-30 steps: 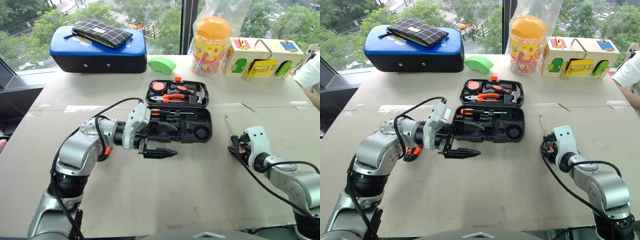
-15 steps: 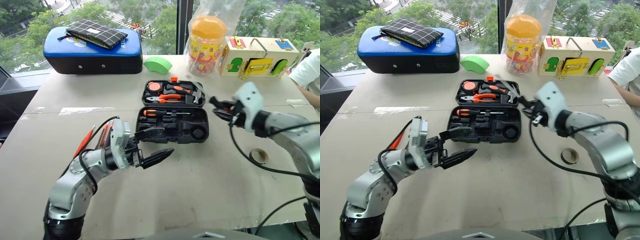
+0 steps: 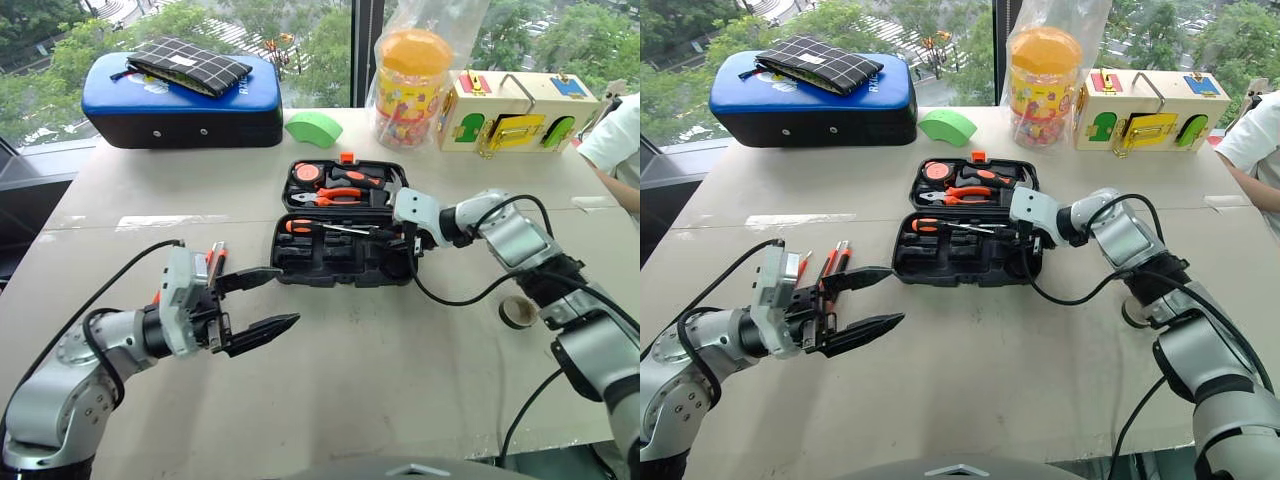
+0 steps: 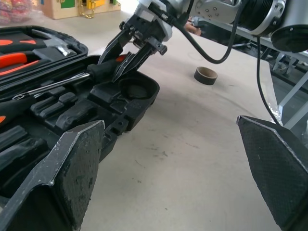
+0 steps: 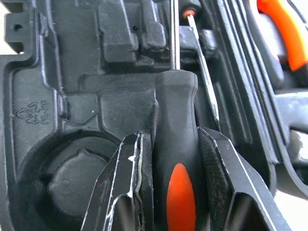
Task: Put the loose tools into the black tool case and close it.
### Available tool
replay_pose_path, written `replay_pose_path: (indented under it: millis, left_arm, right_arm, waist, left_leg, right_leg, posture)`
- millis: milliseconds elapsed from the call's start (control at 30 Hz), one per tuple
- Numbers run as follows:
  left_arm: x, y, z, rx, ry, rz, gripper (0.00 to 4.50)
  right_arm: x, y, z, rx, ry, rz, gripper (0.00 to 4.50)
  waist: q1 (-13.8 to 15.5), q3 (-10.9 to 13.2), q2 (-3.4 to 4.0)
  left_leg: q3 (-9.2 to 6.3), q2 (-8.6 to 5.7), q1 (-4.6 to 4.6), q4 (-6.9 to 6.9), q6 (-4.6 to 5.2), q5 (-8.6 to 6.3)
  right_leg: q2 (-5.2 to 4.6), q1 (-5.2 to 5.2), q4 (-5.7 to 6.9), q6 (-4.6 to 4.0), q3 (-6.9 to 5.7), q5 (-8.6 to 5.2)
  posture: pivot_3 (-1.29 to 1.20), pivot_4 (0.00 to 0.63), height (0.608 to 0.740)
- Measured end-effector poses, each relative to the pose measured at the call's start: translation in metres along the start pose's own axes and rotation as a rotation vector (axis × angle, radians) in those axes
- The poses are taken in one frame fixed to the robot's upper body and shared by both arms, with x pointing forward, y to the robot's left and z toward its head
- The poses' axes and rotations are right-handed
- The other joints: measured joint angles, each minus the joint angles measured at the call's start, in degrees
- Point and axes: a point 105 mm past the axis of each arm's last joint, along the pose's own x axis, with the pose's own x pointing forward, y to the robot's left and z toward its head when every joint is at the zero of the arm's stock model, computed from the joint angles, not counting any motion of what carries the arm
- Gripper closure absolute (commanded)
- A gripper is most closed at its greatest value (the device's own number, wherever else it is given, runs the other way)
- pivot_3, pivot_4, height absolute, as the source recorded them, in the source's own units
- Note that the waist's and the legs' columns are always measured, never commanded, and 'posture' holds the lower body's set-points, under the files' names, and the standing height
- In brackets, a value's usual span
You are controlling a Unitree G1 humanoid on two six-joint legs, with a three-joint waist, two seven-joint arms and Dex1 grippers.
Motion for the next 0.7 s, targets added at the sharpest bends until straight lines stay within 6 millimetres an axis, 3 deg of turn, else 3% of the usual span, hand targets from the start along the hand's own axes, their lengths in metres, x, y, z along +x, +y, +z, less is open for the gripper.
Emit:
replay_pose_path:
  millis: [267, 333, 400, 467, 633, 667, 700]
  left_arm:
    - [-0.007, -0.002, -0.006, -0.003, 0.004, 0.025, 0.0]
    - [-0.007, -0.001, -0.005, 0.009, 0.002, 0.026, 0.0]
    - [-0.007, -0.001, -0.005, 0.014, 0.0, 0.026, 0.0]
    - [-0.008, 0.0, -0.005, 0.016, -0.003, 0.028, 0.0]
    - [-0.012, 0.002, -0.01, 0.016, 0.005, 0.044, 0.0]
    - [-0.012, 0.003, -0.01, 0.021, 0.002, 0.048, 0.0]
    - [-0.012, 0.003, -0.011, 0.022, 0.002, 0.051, 0.0]
  right_arm:
    - [0.005, -0.009, -0.003, -0.065, 0.034, 0.075, 3.73]
    - [0.006, -0.01, -0.002, -0.083, 0.046, 0.099, 2.7]
    - [0.006, -0.012, -0.003, -0.083, 0.048, 0.099, 2.06]
    - [0.003, -0.016, -0.003, -0.083, 0.039, 0.088, 1.14]
    - [-0.001, -0.014, -0.002, -0.011, -0.017, 0.109, 1.14]
    - [-0.003, -0.013, 0.001, 0.009, -0.05, 0.112, 1.56]
    - [-0.006, -0.014, 0.007, 0.031, -0.087, 0.106, 1.7]
  waist:
    - [-0.1, 0.0, 0.03]
    - [-0.1, 0.0, 0.03]
    - [-0.1, 0.0, 0.04]
    - [0.0, 0.0, 0.04]
    - [-0.2, 0.1, 0.17]
    - [-0.2, 0.1, 0.24]
    - [-0.2, 0.2, 0.29]
  left_leg:
    - [0.0, -0.01, 0.08, -0.01, -0.26, -0.13]
    - [0.01, -0.01, 0.09, -0.01, -0.26, -0.13]
    - [0.0, -0.01, 0.09, -0.04, -0.28, -0.13]
    - [-0.02, -0.01, 0.09, -0.06, -0.3, -0.13]
    - [-0.02, 0.0, 0.04, -0.1, -0.34, -0.15]
    - [-0.02, 0.01, 0.02, -0.1, -0.34, -0.15]
    - [-0.01, 0.01, 0.01, -0.1, -0.34, -0.15]
  right_leg:
    - [0.0, 0.01, 0.12, -0.02, 0.03, 0.0]
    - [0.0, 0.01, 0.13, -0.02, 0.04, 0.0]
    - [0.0, 0.01, 0.13, -0.02, 0.03, 0.0]
    - [0.01, 0.0, 0.13, -0.02, 0.0, 0.0]
    - [0.01, -0.08, 0.12, -0.02, 0.0, 0.0]
    - [0.01, -0.1, 0.12, -0.01, 0.01, 0.0]
    - [0.01, -0.11, 0.12, -0.01, 0.03, 0.01]
  posture:
    - [0.0, 0.15, 0.74]
    - [0.0, 0.15, 0.74]
    - [0.0, 0.15, 0.74]
    - [0.0, 0.15, 0.74]
    - [0.0, 0.15, 0.74]
    - [0.0, 0.15, 0.74]
    - [0.0, 0.15, 0.74]
